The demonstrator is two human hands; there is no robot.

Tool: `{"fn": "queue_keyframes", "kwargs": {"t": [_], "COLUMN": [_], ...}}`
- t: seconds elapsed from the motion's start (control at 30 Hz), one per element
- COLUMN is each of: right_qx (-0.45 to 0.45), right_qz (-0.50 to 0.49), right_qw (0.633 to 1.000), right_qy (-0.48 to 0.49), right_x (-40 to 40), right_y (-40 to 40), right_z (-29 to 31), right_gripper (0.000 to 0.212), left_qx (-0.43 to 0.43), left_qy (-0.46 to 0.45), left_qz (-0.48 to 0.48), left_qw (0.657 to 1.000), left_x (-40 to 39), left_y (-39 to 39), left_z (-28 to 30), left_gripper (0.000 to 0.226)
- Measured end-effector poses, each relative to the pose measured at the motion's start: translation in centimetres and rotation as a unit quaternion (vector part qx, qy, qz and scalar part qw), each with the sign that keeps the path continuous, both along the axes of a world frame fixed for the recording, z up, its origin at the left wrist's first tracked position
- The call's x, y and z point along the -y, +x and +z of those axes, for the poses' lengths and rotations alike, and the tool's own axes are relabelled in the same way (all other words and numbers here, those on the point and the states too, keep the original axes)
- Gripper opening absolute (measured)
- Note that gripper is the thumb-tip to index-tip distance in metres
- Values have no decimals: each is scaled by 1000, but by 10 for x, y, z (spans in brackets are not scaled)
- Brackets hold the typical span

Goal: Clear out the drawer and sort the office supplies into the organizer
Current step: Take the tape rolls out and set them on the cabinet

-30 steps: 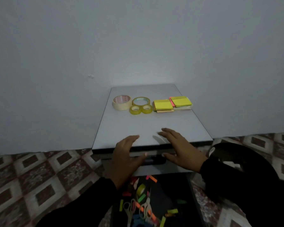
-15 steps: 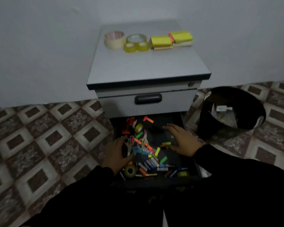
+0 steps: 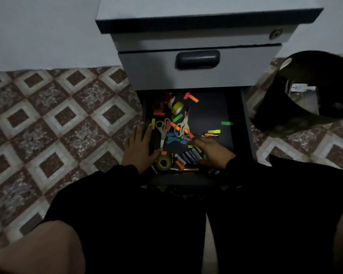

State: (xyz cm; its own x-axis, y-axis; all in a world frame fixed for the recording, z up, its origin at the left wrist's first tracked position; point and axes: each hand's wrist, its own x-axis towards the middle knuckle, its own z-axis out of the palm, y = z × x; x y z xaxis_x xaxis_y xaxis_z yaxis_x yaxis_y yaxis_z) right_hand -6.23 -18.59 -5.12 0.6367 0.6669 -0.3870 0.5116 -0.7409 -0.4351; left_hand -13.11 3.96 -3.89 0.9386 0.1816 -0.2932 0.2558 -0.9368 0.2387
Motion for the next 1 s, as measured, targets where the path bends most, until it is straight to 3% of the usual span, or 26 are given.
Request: {"fn": "queue_keyframes", "kwargs": {"t": [0.17,0.4,1.0], "right_qx": [2,-10,43], "right_qz": [16,58,101], "right_qw": [999,998,994], "right_qy": [43,15,18], "right_x": [-35,-66,-78], "right_y": [-1,3,-5], "right_z": [-22,-50,-75], "right_gripper": [53,49,62], "left_qx": [4,-12,-14], "left_qy": [2,-49,-43], "left_qz": [83,166,191], "left_qw": [997,985,981], "left_x": [-3,-13,-11], "left_y": [0,5,9], "left_z": [-13,-39,-57], "left_gripper": [78,71,63]}}
